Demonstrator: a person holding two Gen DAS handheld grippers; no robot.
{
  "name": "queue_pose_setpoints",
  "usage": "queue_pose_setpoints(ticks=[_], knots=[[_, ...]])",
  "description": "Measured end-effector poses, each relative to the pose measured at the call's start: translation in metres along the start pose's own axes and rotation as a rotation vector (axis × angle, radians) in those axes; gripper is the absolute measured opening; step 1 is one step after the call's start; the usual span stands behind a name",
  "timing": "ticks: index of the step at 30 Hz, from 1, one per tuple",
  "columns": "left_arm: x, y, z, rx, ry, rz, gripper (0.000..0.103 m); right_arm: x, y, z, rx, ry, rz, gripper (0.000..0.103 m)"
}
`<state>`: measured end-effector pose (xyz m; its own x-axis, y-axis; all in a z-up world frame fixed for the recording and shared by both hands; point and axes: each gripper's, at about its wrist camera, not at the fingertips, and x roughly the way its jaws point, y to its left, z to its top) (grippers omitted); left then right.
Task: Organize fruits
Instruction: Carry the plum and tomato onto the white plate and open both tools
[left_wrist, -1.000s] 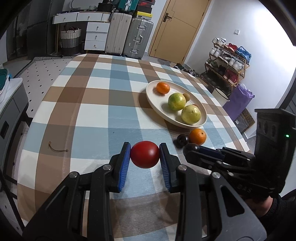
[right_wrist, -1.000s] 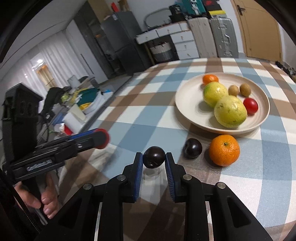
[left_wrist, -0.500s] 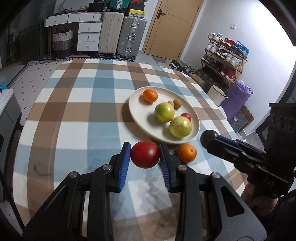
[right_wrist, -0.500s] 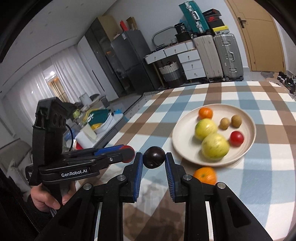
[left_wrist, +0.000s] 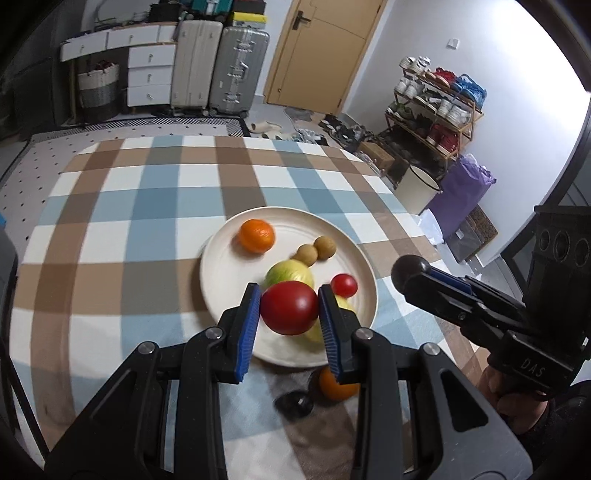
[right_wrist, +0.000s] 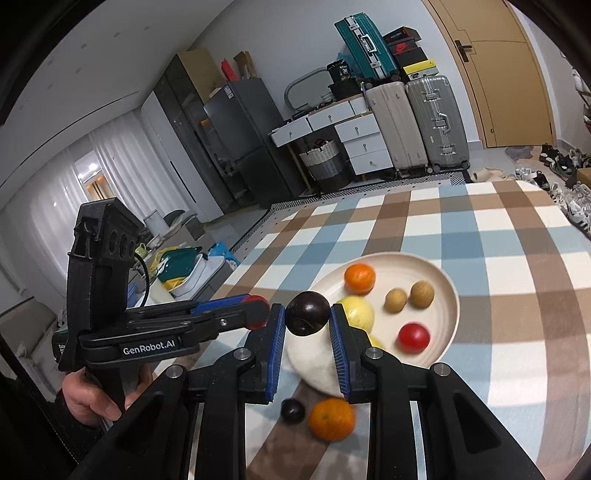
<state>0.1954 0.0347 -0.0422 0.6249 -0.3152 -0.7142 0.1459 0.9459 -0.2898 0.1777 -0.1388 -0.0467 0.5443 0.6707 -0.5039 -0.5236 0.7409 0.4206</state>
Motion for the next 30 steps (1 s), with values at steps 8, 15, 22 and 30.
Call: queue_pose_setpoints(ticks=[8, 15, 22, 30], knots=[[0.047, -0.016, 0.03, 0.026, 0.051, -0.042, 0.029, 0.012, -0.026, 0.019, 0.017, 0.002, -0.026, 0.025], [0.084, -0.019, 0.042, 0.05, 0.089, -0.056, 0.029, 0.027, -0.045, 0.025, 0.035, 0.041, -0.06, 0.025], [0.104, -0.023, 0.041, 0.049, 0.121, -0.107, 0.029, 0.038, -0.071, 0.019, 0.082, 0.072, -0.103, 0.025], [0.118, -0.023, 0.038, 0.034, 0.145, -0.135, 0.029, 0.056, -0.085, 0.01, 0.083, 0.131, -0.143, 0.025]])
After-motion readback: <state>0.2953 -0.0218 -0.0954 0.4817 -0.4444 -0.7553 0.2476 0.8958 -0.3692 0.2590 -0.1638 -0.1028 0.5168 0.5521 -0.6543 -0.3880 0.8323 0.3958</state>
